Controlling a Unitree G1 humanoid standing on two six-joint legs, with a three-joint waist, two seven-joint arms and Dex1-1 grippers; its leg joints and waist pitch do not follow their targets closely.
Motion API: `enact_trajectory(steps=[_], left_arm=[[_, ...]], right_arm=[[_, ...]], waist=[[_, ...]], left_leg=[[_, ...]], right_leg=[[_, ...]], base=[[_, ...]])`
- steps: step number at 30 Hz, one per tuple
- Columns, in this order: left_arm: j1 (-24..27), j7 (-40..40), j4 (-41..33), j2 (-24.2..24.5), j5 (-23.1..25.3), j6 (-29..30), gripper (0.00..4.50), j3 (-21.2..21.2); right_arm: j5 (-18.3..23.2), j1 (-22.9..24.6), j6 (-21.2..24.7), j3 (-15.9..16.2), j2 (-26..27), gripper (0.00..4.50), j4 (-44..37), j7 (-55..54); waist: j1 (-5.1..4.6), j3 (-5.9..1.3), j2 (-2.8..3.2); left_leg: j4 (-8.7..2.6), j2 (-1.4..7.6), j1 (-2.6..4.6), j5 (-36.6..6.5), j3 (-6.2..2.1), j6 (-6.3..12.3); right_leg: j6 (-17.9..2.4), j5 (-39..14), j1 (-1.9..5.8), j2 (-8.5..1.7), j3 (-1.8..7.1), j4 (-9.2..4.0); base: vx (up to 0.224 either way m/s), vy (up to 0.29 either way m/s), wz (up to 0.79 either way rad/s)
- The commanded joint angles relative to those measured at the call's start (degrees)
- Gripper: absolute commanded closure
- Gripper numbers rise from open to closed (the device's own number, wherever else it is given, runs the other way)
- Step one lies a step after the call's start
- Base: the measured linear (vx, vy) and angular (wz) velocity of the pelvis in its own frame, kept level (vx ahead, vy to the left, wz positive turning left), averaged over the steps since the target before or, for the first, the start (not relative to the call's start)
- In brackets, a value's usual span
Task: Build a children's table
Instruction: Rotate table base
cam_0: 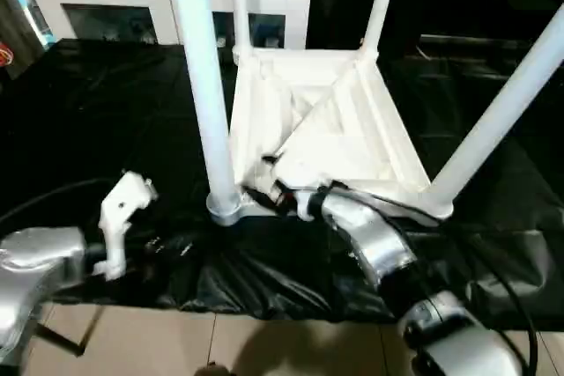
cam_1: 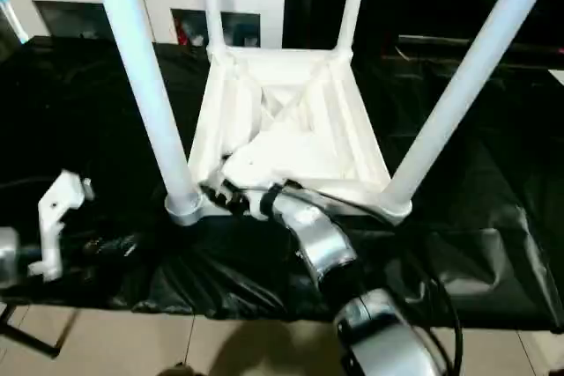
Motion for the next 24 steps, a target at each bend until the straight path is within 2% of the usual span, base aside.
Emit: enact_trajectory(steps=[1, 2, 3, 4, 5, 6, 7, 8, 9, 10, 11, 13, 14, 16, 17, 19, 20, 21, 22, 24], left_arm=[[-0.2, 4.9, -0.4, -1.1, 2.4, -2.2, 2.54, 1.1], [-0.5, 9.0, -0.2, -3.7, 4.1, -3.8, 2.54, 1.2], [-0.5, 11.9, -0.3, -5.7, 5.2, -4.8, 2.36, 1.3], [0.7, 16.4, -2.2, -10.1, 5.8, -5.8, 2.36, 1.1], [1.9, 17.9, -3.7, -12.2, 6.1, -7.0, 2.26, 0.5], [2.5, 18.7, -4.5, -13.2, 6.4, -7.8, 2.21, 0.1], [2.5, 18.7, -4.5, -13.2, 6.4, -7.8, 2.21, 0.1], [4.3, 22.7, -6.0, -16.1, 8.4, -10.2, 2.17, 0.0], [5.0, 24.6, -6.6, -17.3, 9.4, -11.4, 1.85, 0.0], [6.1, 27.1, -7.4, -19.3, 9.9, -12.4, 1.85, 0.5], [6.1, 27.1, -7.4, -19.3, 9.9, -12.4, 1.81, 0.5], [8.3, 30.0, -8.3, -20.9, 11.7, -14.6, 1.79, 0.3], [9.9, 30.9, -8.6, -21.4, 13.1, -16.1, 1.41, 0.0], [9.9, 30.9, -8.6, -21.4, 13.1, -16.1, 1.37, 0.0], [10.5, 32.1, -8.6, -22.0, 13.7, -16.5, 1.35, 0.4], [11.1, 33.1, -7.9, -22.9, 13.6, -16.8, 1.09, 1.0], [11.1, 33.1, -7.9, -22.9, 13.6, -16.8, 1.09, 1.0], [10.9, 32.6, -7.4, -23.2, 12.4, -16.5, 0.91, 0.7], [10.5, 32.1, -7.2, -23.0, 11.9, -16.2, 0.91, 0.4], [10.2, 31.8, -7.0, -22.8, 11.7, -16.1, 0.71, 0.1]], right_arm=[[2.0, 1.4, 0.7, -2.4, -1.7, 1.21, -3.2, -0.1], [2.8, 3.2, 2.0, -3.7, -2.6, 1.21, -6.0, -0.9], [3.4, 4.7, 3.1, -4.8, -3.1, 1.21, -8.1, -1.6], [5.1, 9.1, 5.9, -7.3, -4.2, 1.21, -14.0, -2.5], [6.1, 12.0, 7.3, -8.1, -4.8, 1.03, -17.7, -2.2], [6.7, 13.7, 8.0, -8.4, -5.1, 0.85, -19.7, -1.9], [6.7, 13.7, 8.0, -8.4, -5.1, 0.85, -19.7, -1.9], [6.8, 18.4, 9.3, -8.2, -5.9, 0.82, -24.9, -1.5], [6.8, 20.5, 10.0, -8.1, -6.2, 0.6, -27.2, -1.5], [6.9, 23.1, 10.4, -8.1, -6.4, 0.6, -29.5, -1.9], [6.9, 23.1, 10.4, -8.1, -6.4, 0.43, -29.5, -1.9], [7.9, 26.9, 11.4, -8.3, -6.4, 0.42, -32.9, -3.5], [8.6, 29.0, 12.4, -8.7, -5.9, 0.12, -35.0, -4.8], [8.6, 29.0, 12.4, -8.7, -5.9, 0.03, -35.0, -4.8], [9.0, 30.5, 13.6, -9.1, -5.6, 0.0, -36.7, -5.6], [9.1, 33.1, 15.9, -9.4, -5.2, 0.0, -39.9, -6.7], [9.1, 33.1, 15.9, -9.4, -5.2, 0.0, -39.9, -6.7], [9.5, 34.4, 17.9, -9.1, -5.4, 0.0, -41.9, -6.8], [9.8, 34.5, 18.6, -8.8, -5.8, 0.0, -42.4, -6.5], [10.0, 34.5, 19.0, -8.5, -6.1, 0.0, -42.7, -6.4]], waist=[[-0.34, -3.2, 1.07], [-0.24, -3.23, 0.92], [-0.04, -3.08, 0.88], [0.01, -3.18, 1.41], [0.24, -3.06, 1.76], [0.12, -3.07, 1.24], [0.27, -3.24, 0.99], [0.03, -3.22, 1.84], [-0.01, -2.99, 1.16], [-0.02, -2.82, 1.05], [-0.03, -2.81, 1.41], [-0.11, -2.65, 1.33], [-0.17, -2.56, 1.38], [-0.22, -2.59, 1.48], [-0.21, -2.52, 1.99], [-0.22, -2.41, 1.59], [-0.11, -2.5, 1.67], [-0.04, -2.66, 1.28], [0.17, -2.72, 1.5], [0.19, -2.71, 1.19]], left_leg=[[-4.92, 1.49, 0.38, -15.3, -0.39, -1.43], [-4.92, 1.38, 0.33, -15.2, -0.36, -1.29], [-4.85, 1.37, 0.23, -15.6, -0.33, -1.29], [-4.83, 1.25, 0.25, -15.8, -0.41, -1.47], [-4.82, 1.46, 0.32, -16.4, -0.43, -1.51], [-4.84, 1.55, 0.39, -16.6, -0.41, -1.28], [-4.87, 1.37, -0.06, -15.7, -0.54, -0.76], [-4.88, 1.2, -0.12, -16.2, -0.56, -0.66], [-4.8, 1.32, -0.19, -16.9, -0.52, -0.39], [-4.94, 1.27, -0.29, -17.4, -0.53, -0.19], [-4.91, 1.2, -0.2, -18.4, -0.45, -0.05], [-5.0, 1.11, -0.36, -18.8, -0.62, 0.24], [-5.0, 0.99, -0.3, -19.1, -0.7, 0.56], [-5.02, 0.95, -0.17, -19.8, -0.75, 0.59], [-5.03, 1.0, 0.09, -20.5, -0.83, 0.42], [-5.15, 1.02, -0.1, -21.2, -0.92, 0.33], [-5.11, 1.03, -0.01, -20.9, -0.89, 0.26], [-5.12, 1.11, -0.11, -20.2, -0.9, 0.37], [-5.11, 1.12, -0.11, -19.8, -0.96, 0.37], [-5.19, 1.16, -0.3, -19.6, -0.92, 0.52]], right_leg=[[-9.4, -7.8, 2.78, -2.62, 3.4, -3.42], [-9.2, -8.2, 2.9, -2.72, 3.4, -3.48], [-7.8, -10.7, 2.97, -2.82, 3.47, -4.01], [-7.7, -11.7, 2.96, -2.89, 3.41, -3.91], [-6.8, -12.1, 2.9, -2.84, 3.46, -4.37], [-6.5, -11.9, 2.95, -2.73, 3.44, -4.57], [-6.4, -11.5, 3.3, -2.8, 3.32, -4.37], [-6.3, -12.5, 3.07, -2.59, 3.24, -4.53], [-5.5, -13.5, 3.09, -2.55, 3.18, -4.99], [-4.9, -15.2, 3.12, -2.54, 3.12, -5.17], [-4.2, -18.0, 2.95, -2.61, 3.1, -5.65], [-3.0, -21.6, 2.85, -2.64, 3.03, -6.08], [-1.9, -23.5, 2.69, -2.54, 2.96, -6.35], [-0.9, -25.9, 2.37, -2.49, 2.88, -6.5], [-0.9, -26.6, 2.0, -2.34, 2.88, -6.69], [-0.3, -26.3, 2.2, -2.25, 2.82, -6.76], [-0.2, -26.0, 2.1, -2.28, 2.9, -6.75], [-0.6, -23.9, 2.15, -2.25, 2.97, -6.51], [-0.8, -23.1, 2.18, -2.26, 3.01, -6.27], [-1.0, -22.5, 2.23, -2.33, 3.02, -6.19]], base=[[0.0, 0.0, 0.0], [0.0, 0.0, 0.0], [0.0, 0.0, 0.0], [0.0, 0.0, 0.0], [0.0, 0.0, 0.0], [0.0, 0.0, 0.0], [0.0, 0.0, 0.0], [0.0, 0.0, 0.0], [0.0, 0.0, 0.0], [0.0, 0.0, 0.0], [0.0, 0.0, 0.0], [0.0, 0.0, 0.0], [0.0, 0.0, 0.0], [0.0, 0.0, 0.0], [0.0, 0.0, 0.0], [0.0, 0.0, 0.0], [0.0, 0.0, 0.0], [0.0, 0.0, 0.0], [0.0, 0.0, 0.0], [0.0, 0.0, 0.0]])
